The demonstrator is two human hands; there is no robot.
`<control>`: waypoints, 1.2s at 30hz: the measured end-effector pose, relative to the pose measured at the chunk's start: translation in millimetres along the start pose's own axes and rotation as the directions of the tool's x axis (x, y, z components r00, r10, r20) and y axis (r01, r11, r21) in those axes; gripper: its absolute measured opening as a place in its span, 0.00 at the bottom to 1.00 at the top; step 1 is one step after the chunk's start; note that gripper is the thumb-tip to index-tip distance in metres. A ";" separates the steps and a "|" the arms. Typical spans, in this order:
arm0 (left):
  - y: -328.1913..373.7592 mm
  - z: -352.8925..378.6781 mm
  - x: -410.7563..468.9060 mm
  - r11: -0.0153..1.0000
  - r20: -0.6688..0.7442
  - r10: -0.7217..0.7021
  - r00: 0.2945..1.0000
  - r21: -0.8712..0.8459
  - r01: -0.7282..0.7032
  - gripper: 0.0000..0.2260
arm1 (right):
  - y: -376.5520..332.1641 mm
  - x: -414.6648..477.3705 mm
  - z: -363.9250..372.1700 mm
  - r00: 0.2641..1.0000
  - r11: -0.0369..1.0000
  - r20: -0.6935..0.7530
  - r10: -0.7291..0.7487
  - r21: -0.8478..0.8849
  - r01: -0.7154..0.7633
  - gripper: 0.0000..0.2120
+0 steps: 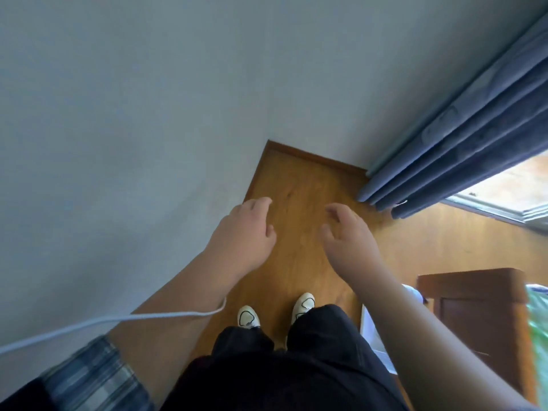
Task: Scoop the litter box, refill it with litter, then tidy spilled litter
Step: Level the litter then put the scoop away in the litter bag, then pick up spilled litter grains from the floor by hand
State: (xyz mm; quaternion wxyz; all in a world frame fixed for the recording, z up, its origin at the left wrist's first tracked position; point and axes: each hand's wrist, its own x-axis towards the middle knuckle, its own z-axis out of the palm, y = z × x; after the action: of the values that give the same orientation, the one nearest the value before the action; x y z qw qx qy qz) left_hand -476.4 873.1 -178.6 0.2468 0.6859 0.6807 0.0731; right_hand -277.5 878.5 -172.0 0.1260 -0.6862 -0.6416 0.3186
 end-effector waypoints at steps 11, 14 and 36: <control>123.3 5.7 0.5 0.987 -0.019 0.117 0.993 0.109 -0.115 0.24 | 87.6 -39.7 -101.1 0.990 0.984 -0.107 -0.091 -0.164 0.073 0.24; 174.3 32.6 4.2 0.986 0.020 0.126 0.992 0.112 -0.127 0.24 | 138.8 -49.7 -140.0 0.992 0.985 -0.118 -0.052 -0.172 0.032 0.25; 428.0 168.6 153.7 0.804 0.394 0.487 0.779 0.146 -0.576 0.25 | 368.4 -60.8 -238.1 0.779 0.850 -0.342 0.526 0.237 -0.470 0.22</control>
State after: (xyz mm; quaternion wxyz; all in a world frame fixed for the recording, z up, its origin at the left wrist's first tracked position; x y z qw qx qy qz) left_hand -9.0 1002.6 -173.6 0.2370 0.8791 0.4080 -0.0673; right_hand 161.5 822.9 -187.5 0.2109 -0.8707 -0.3744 0.2393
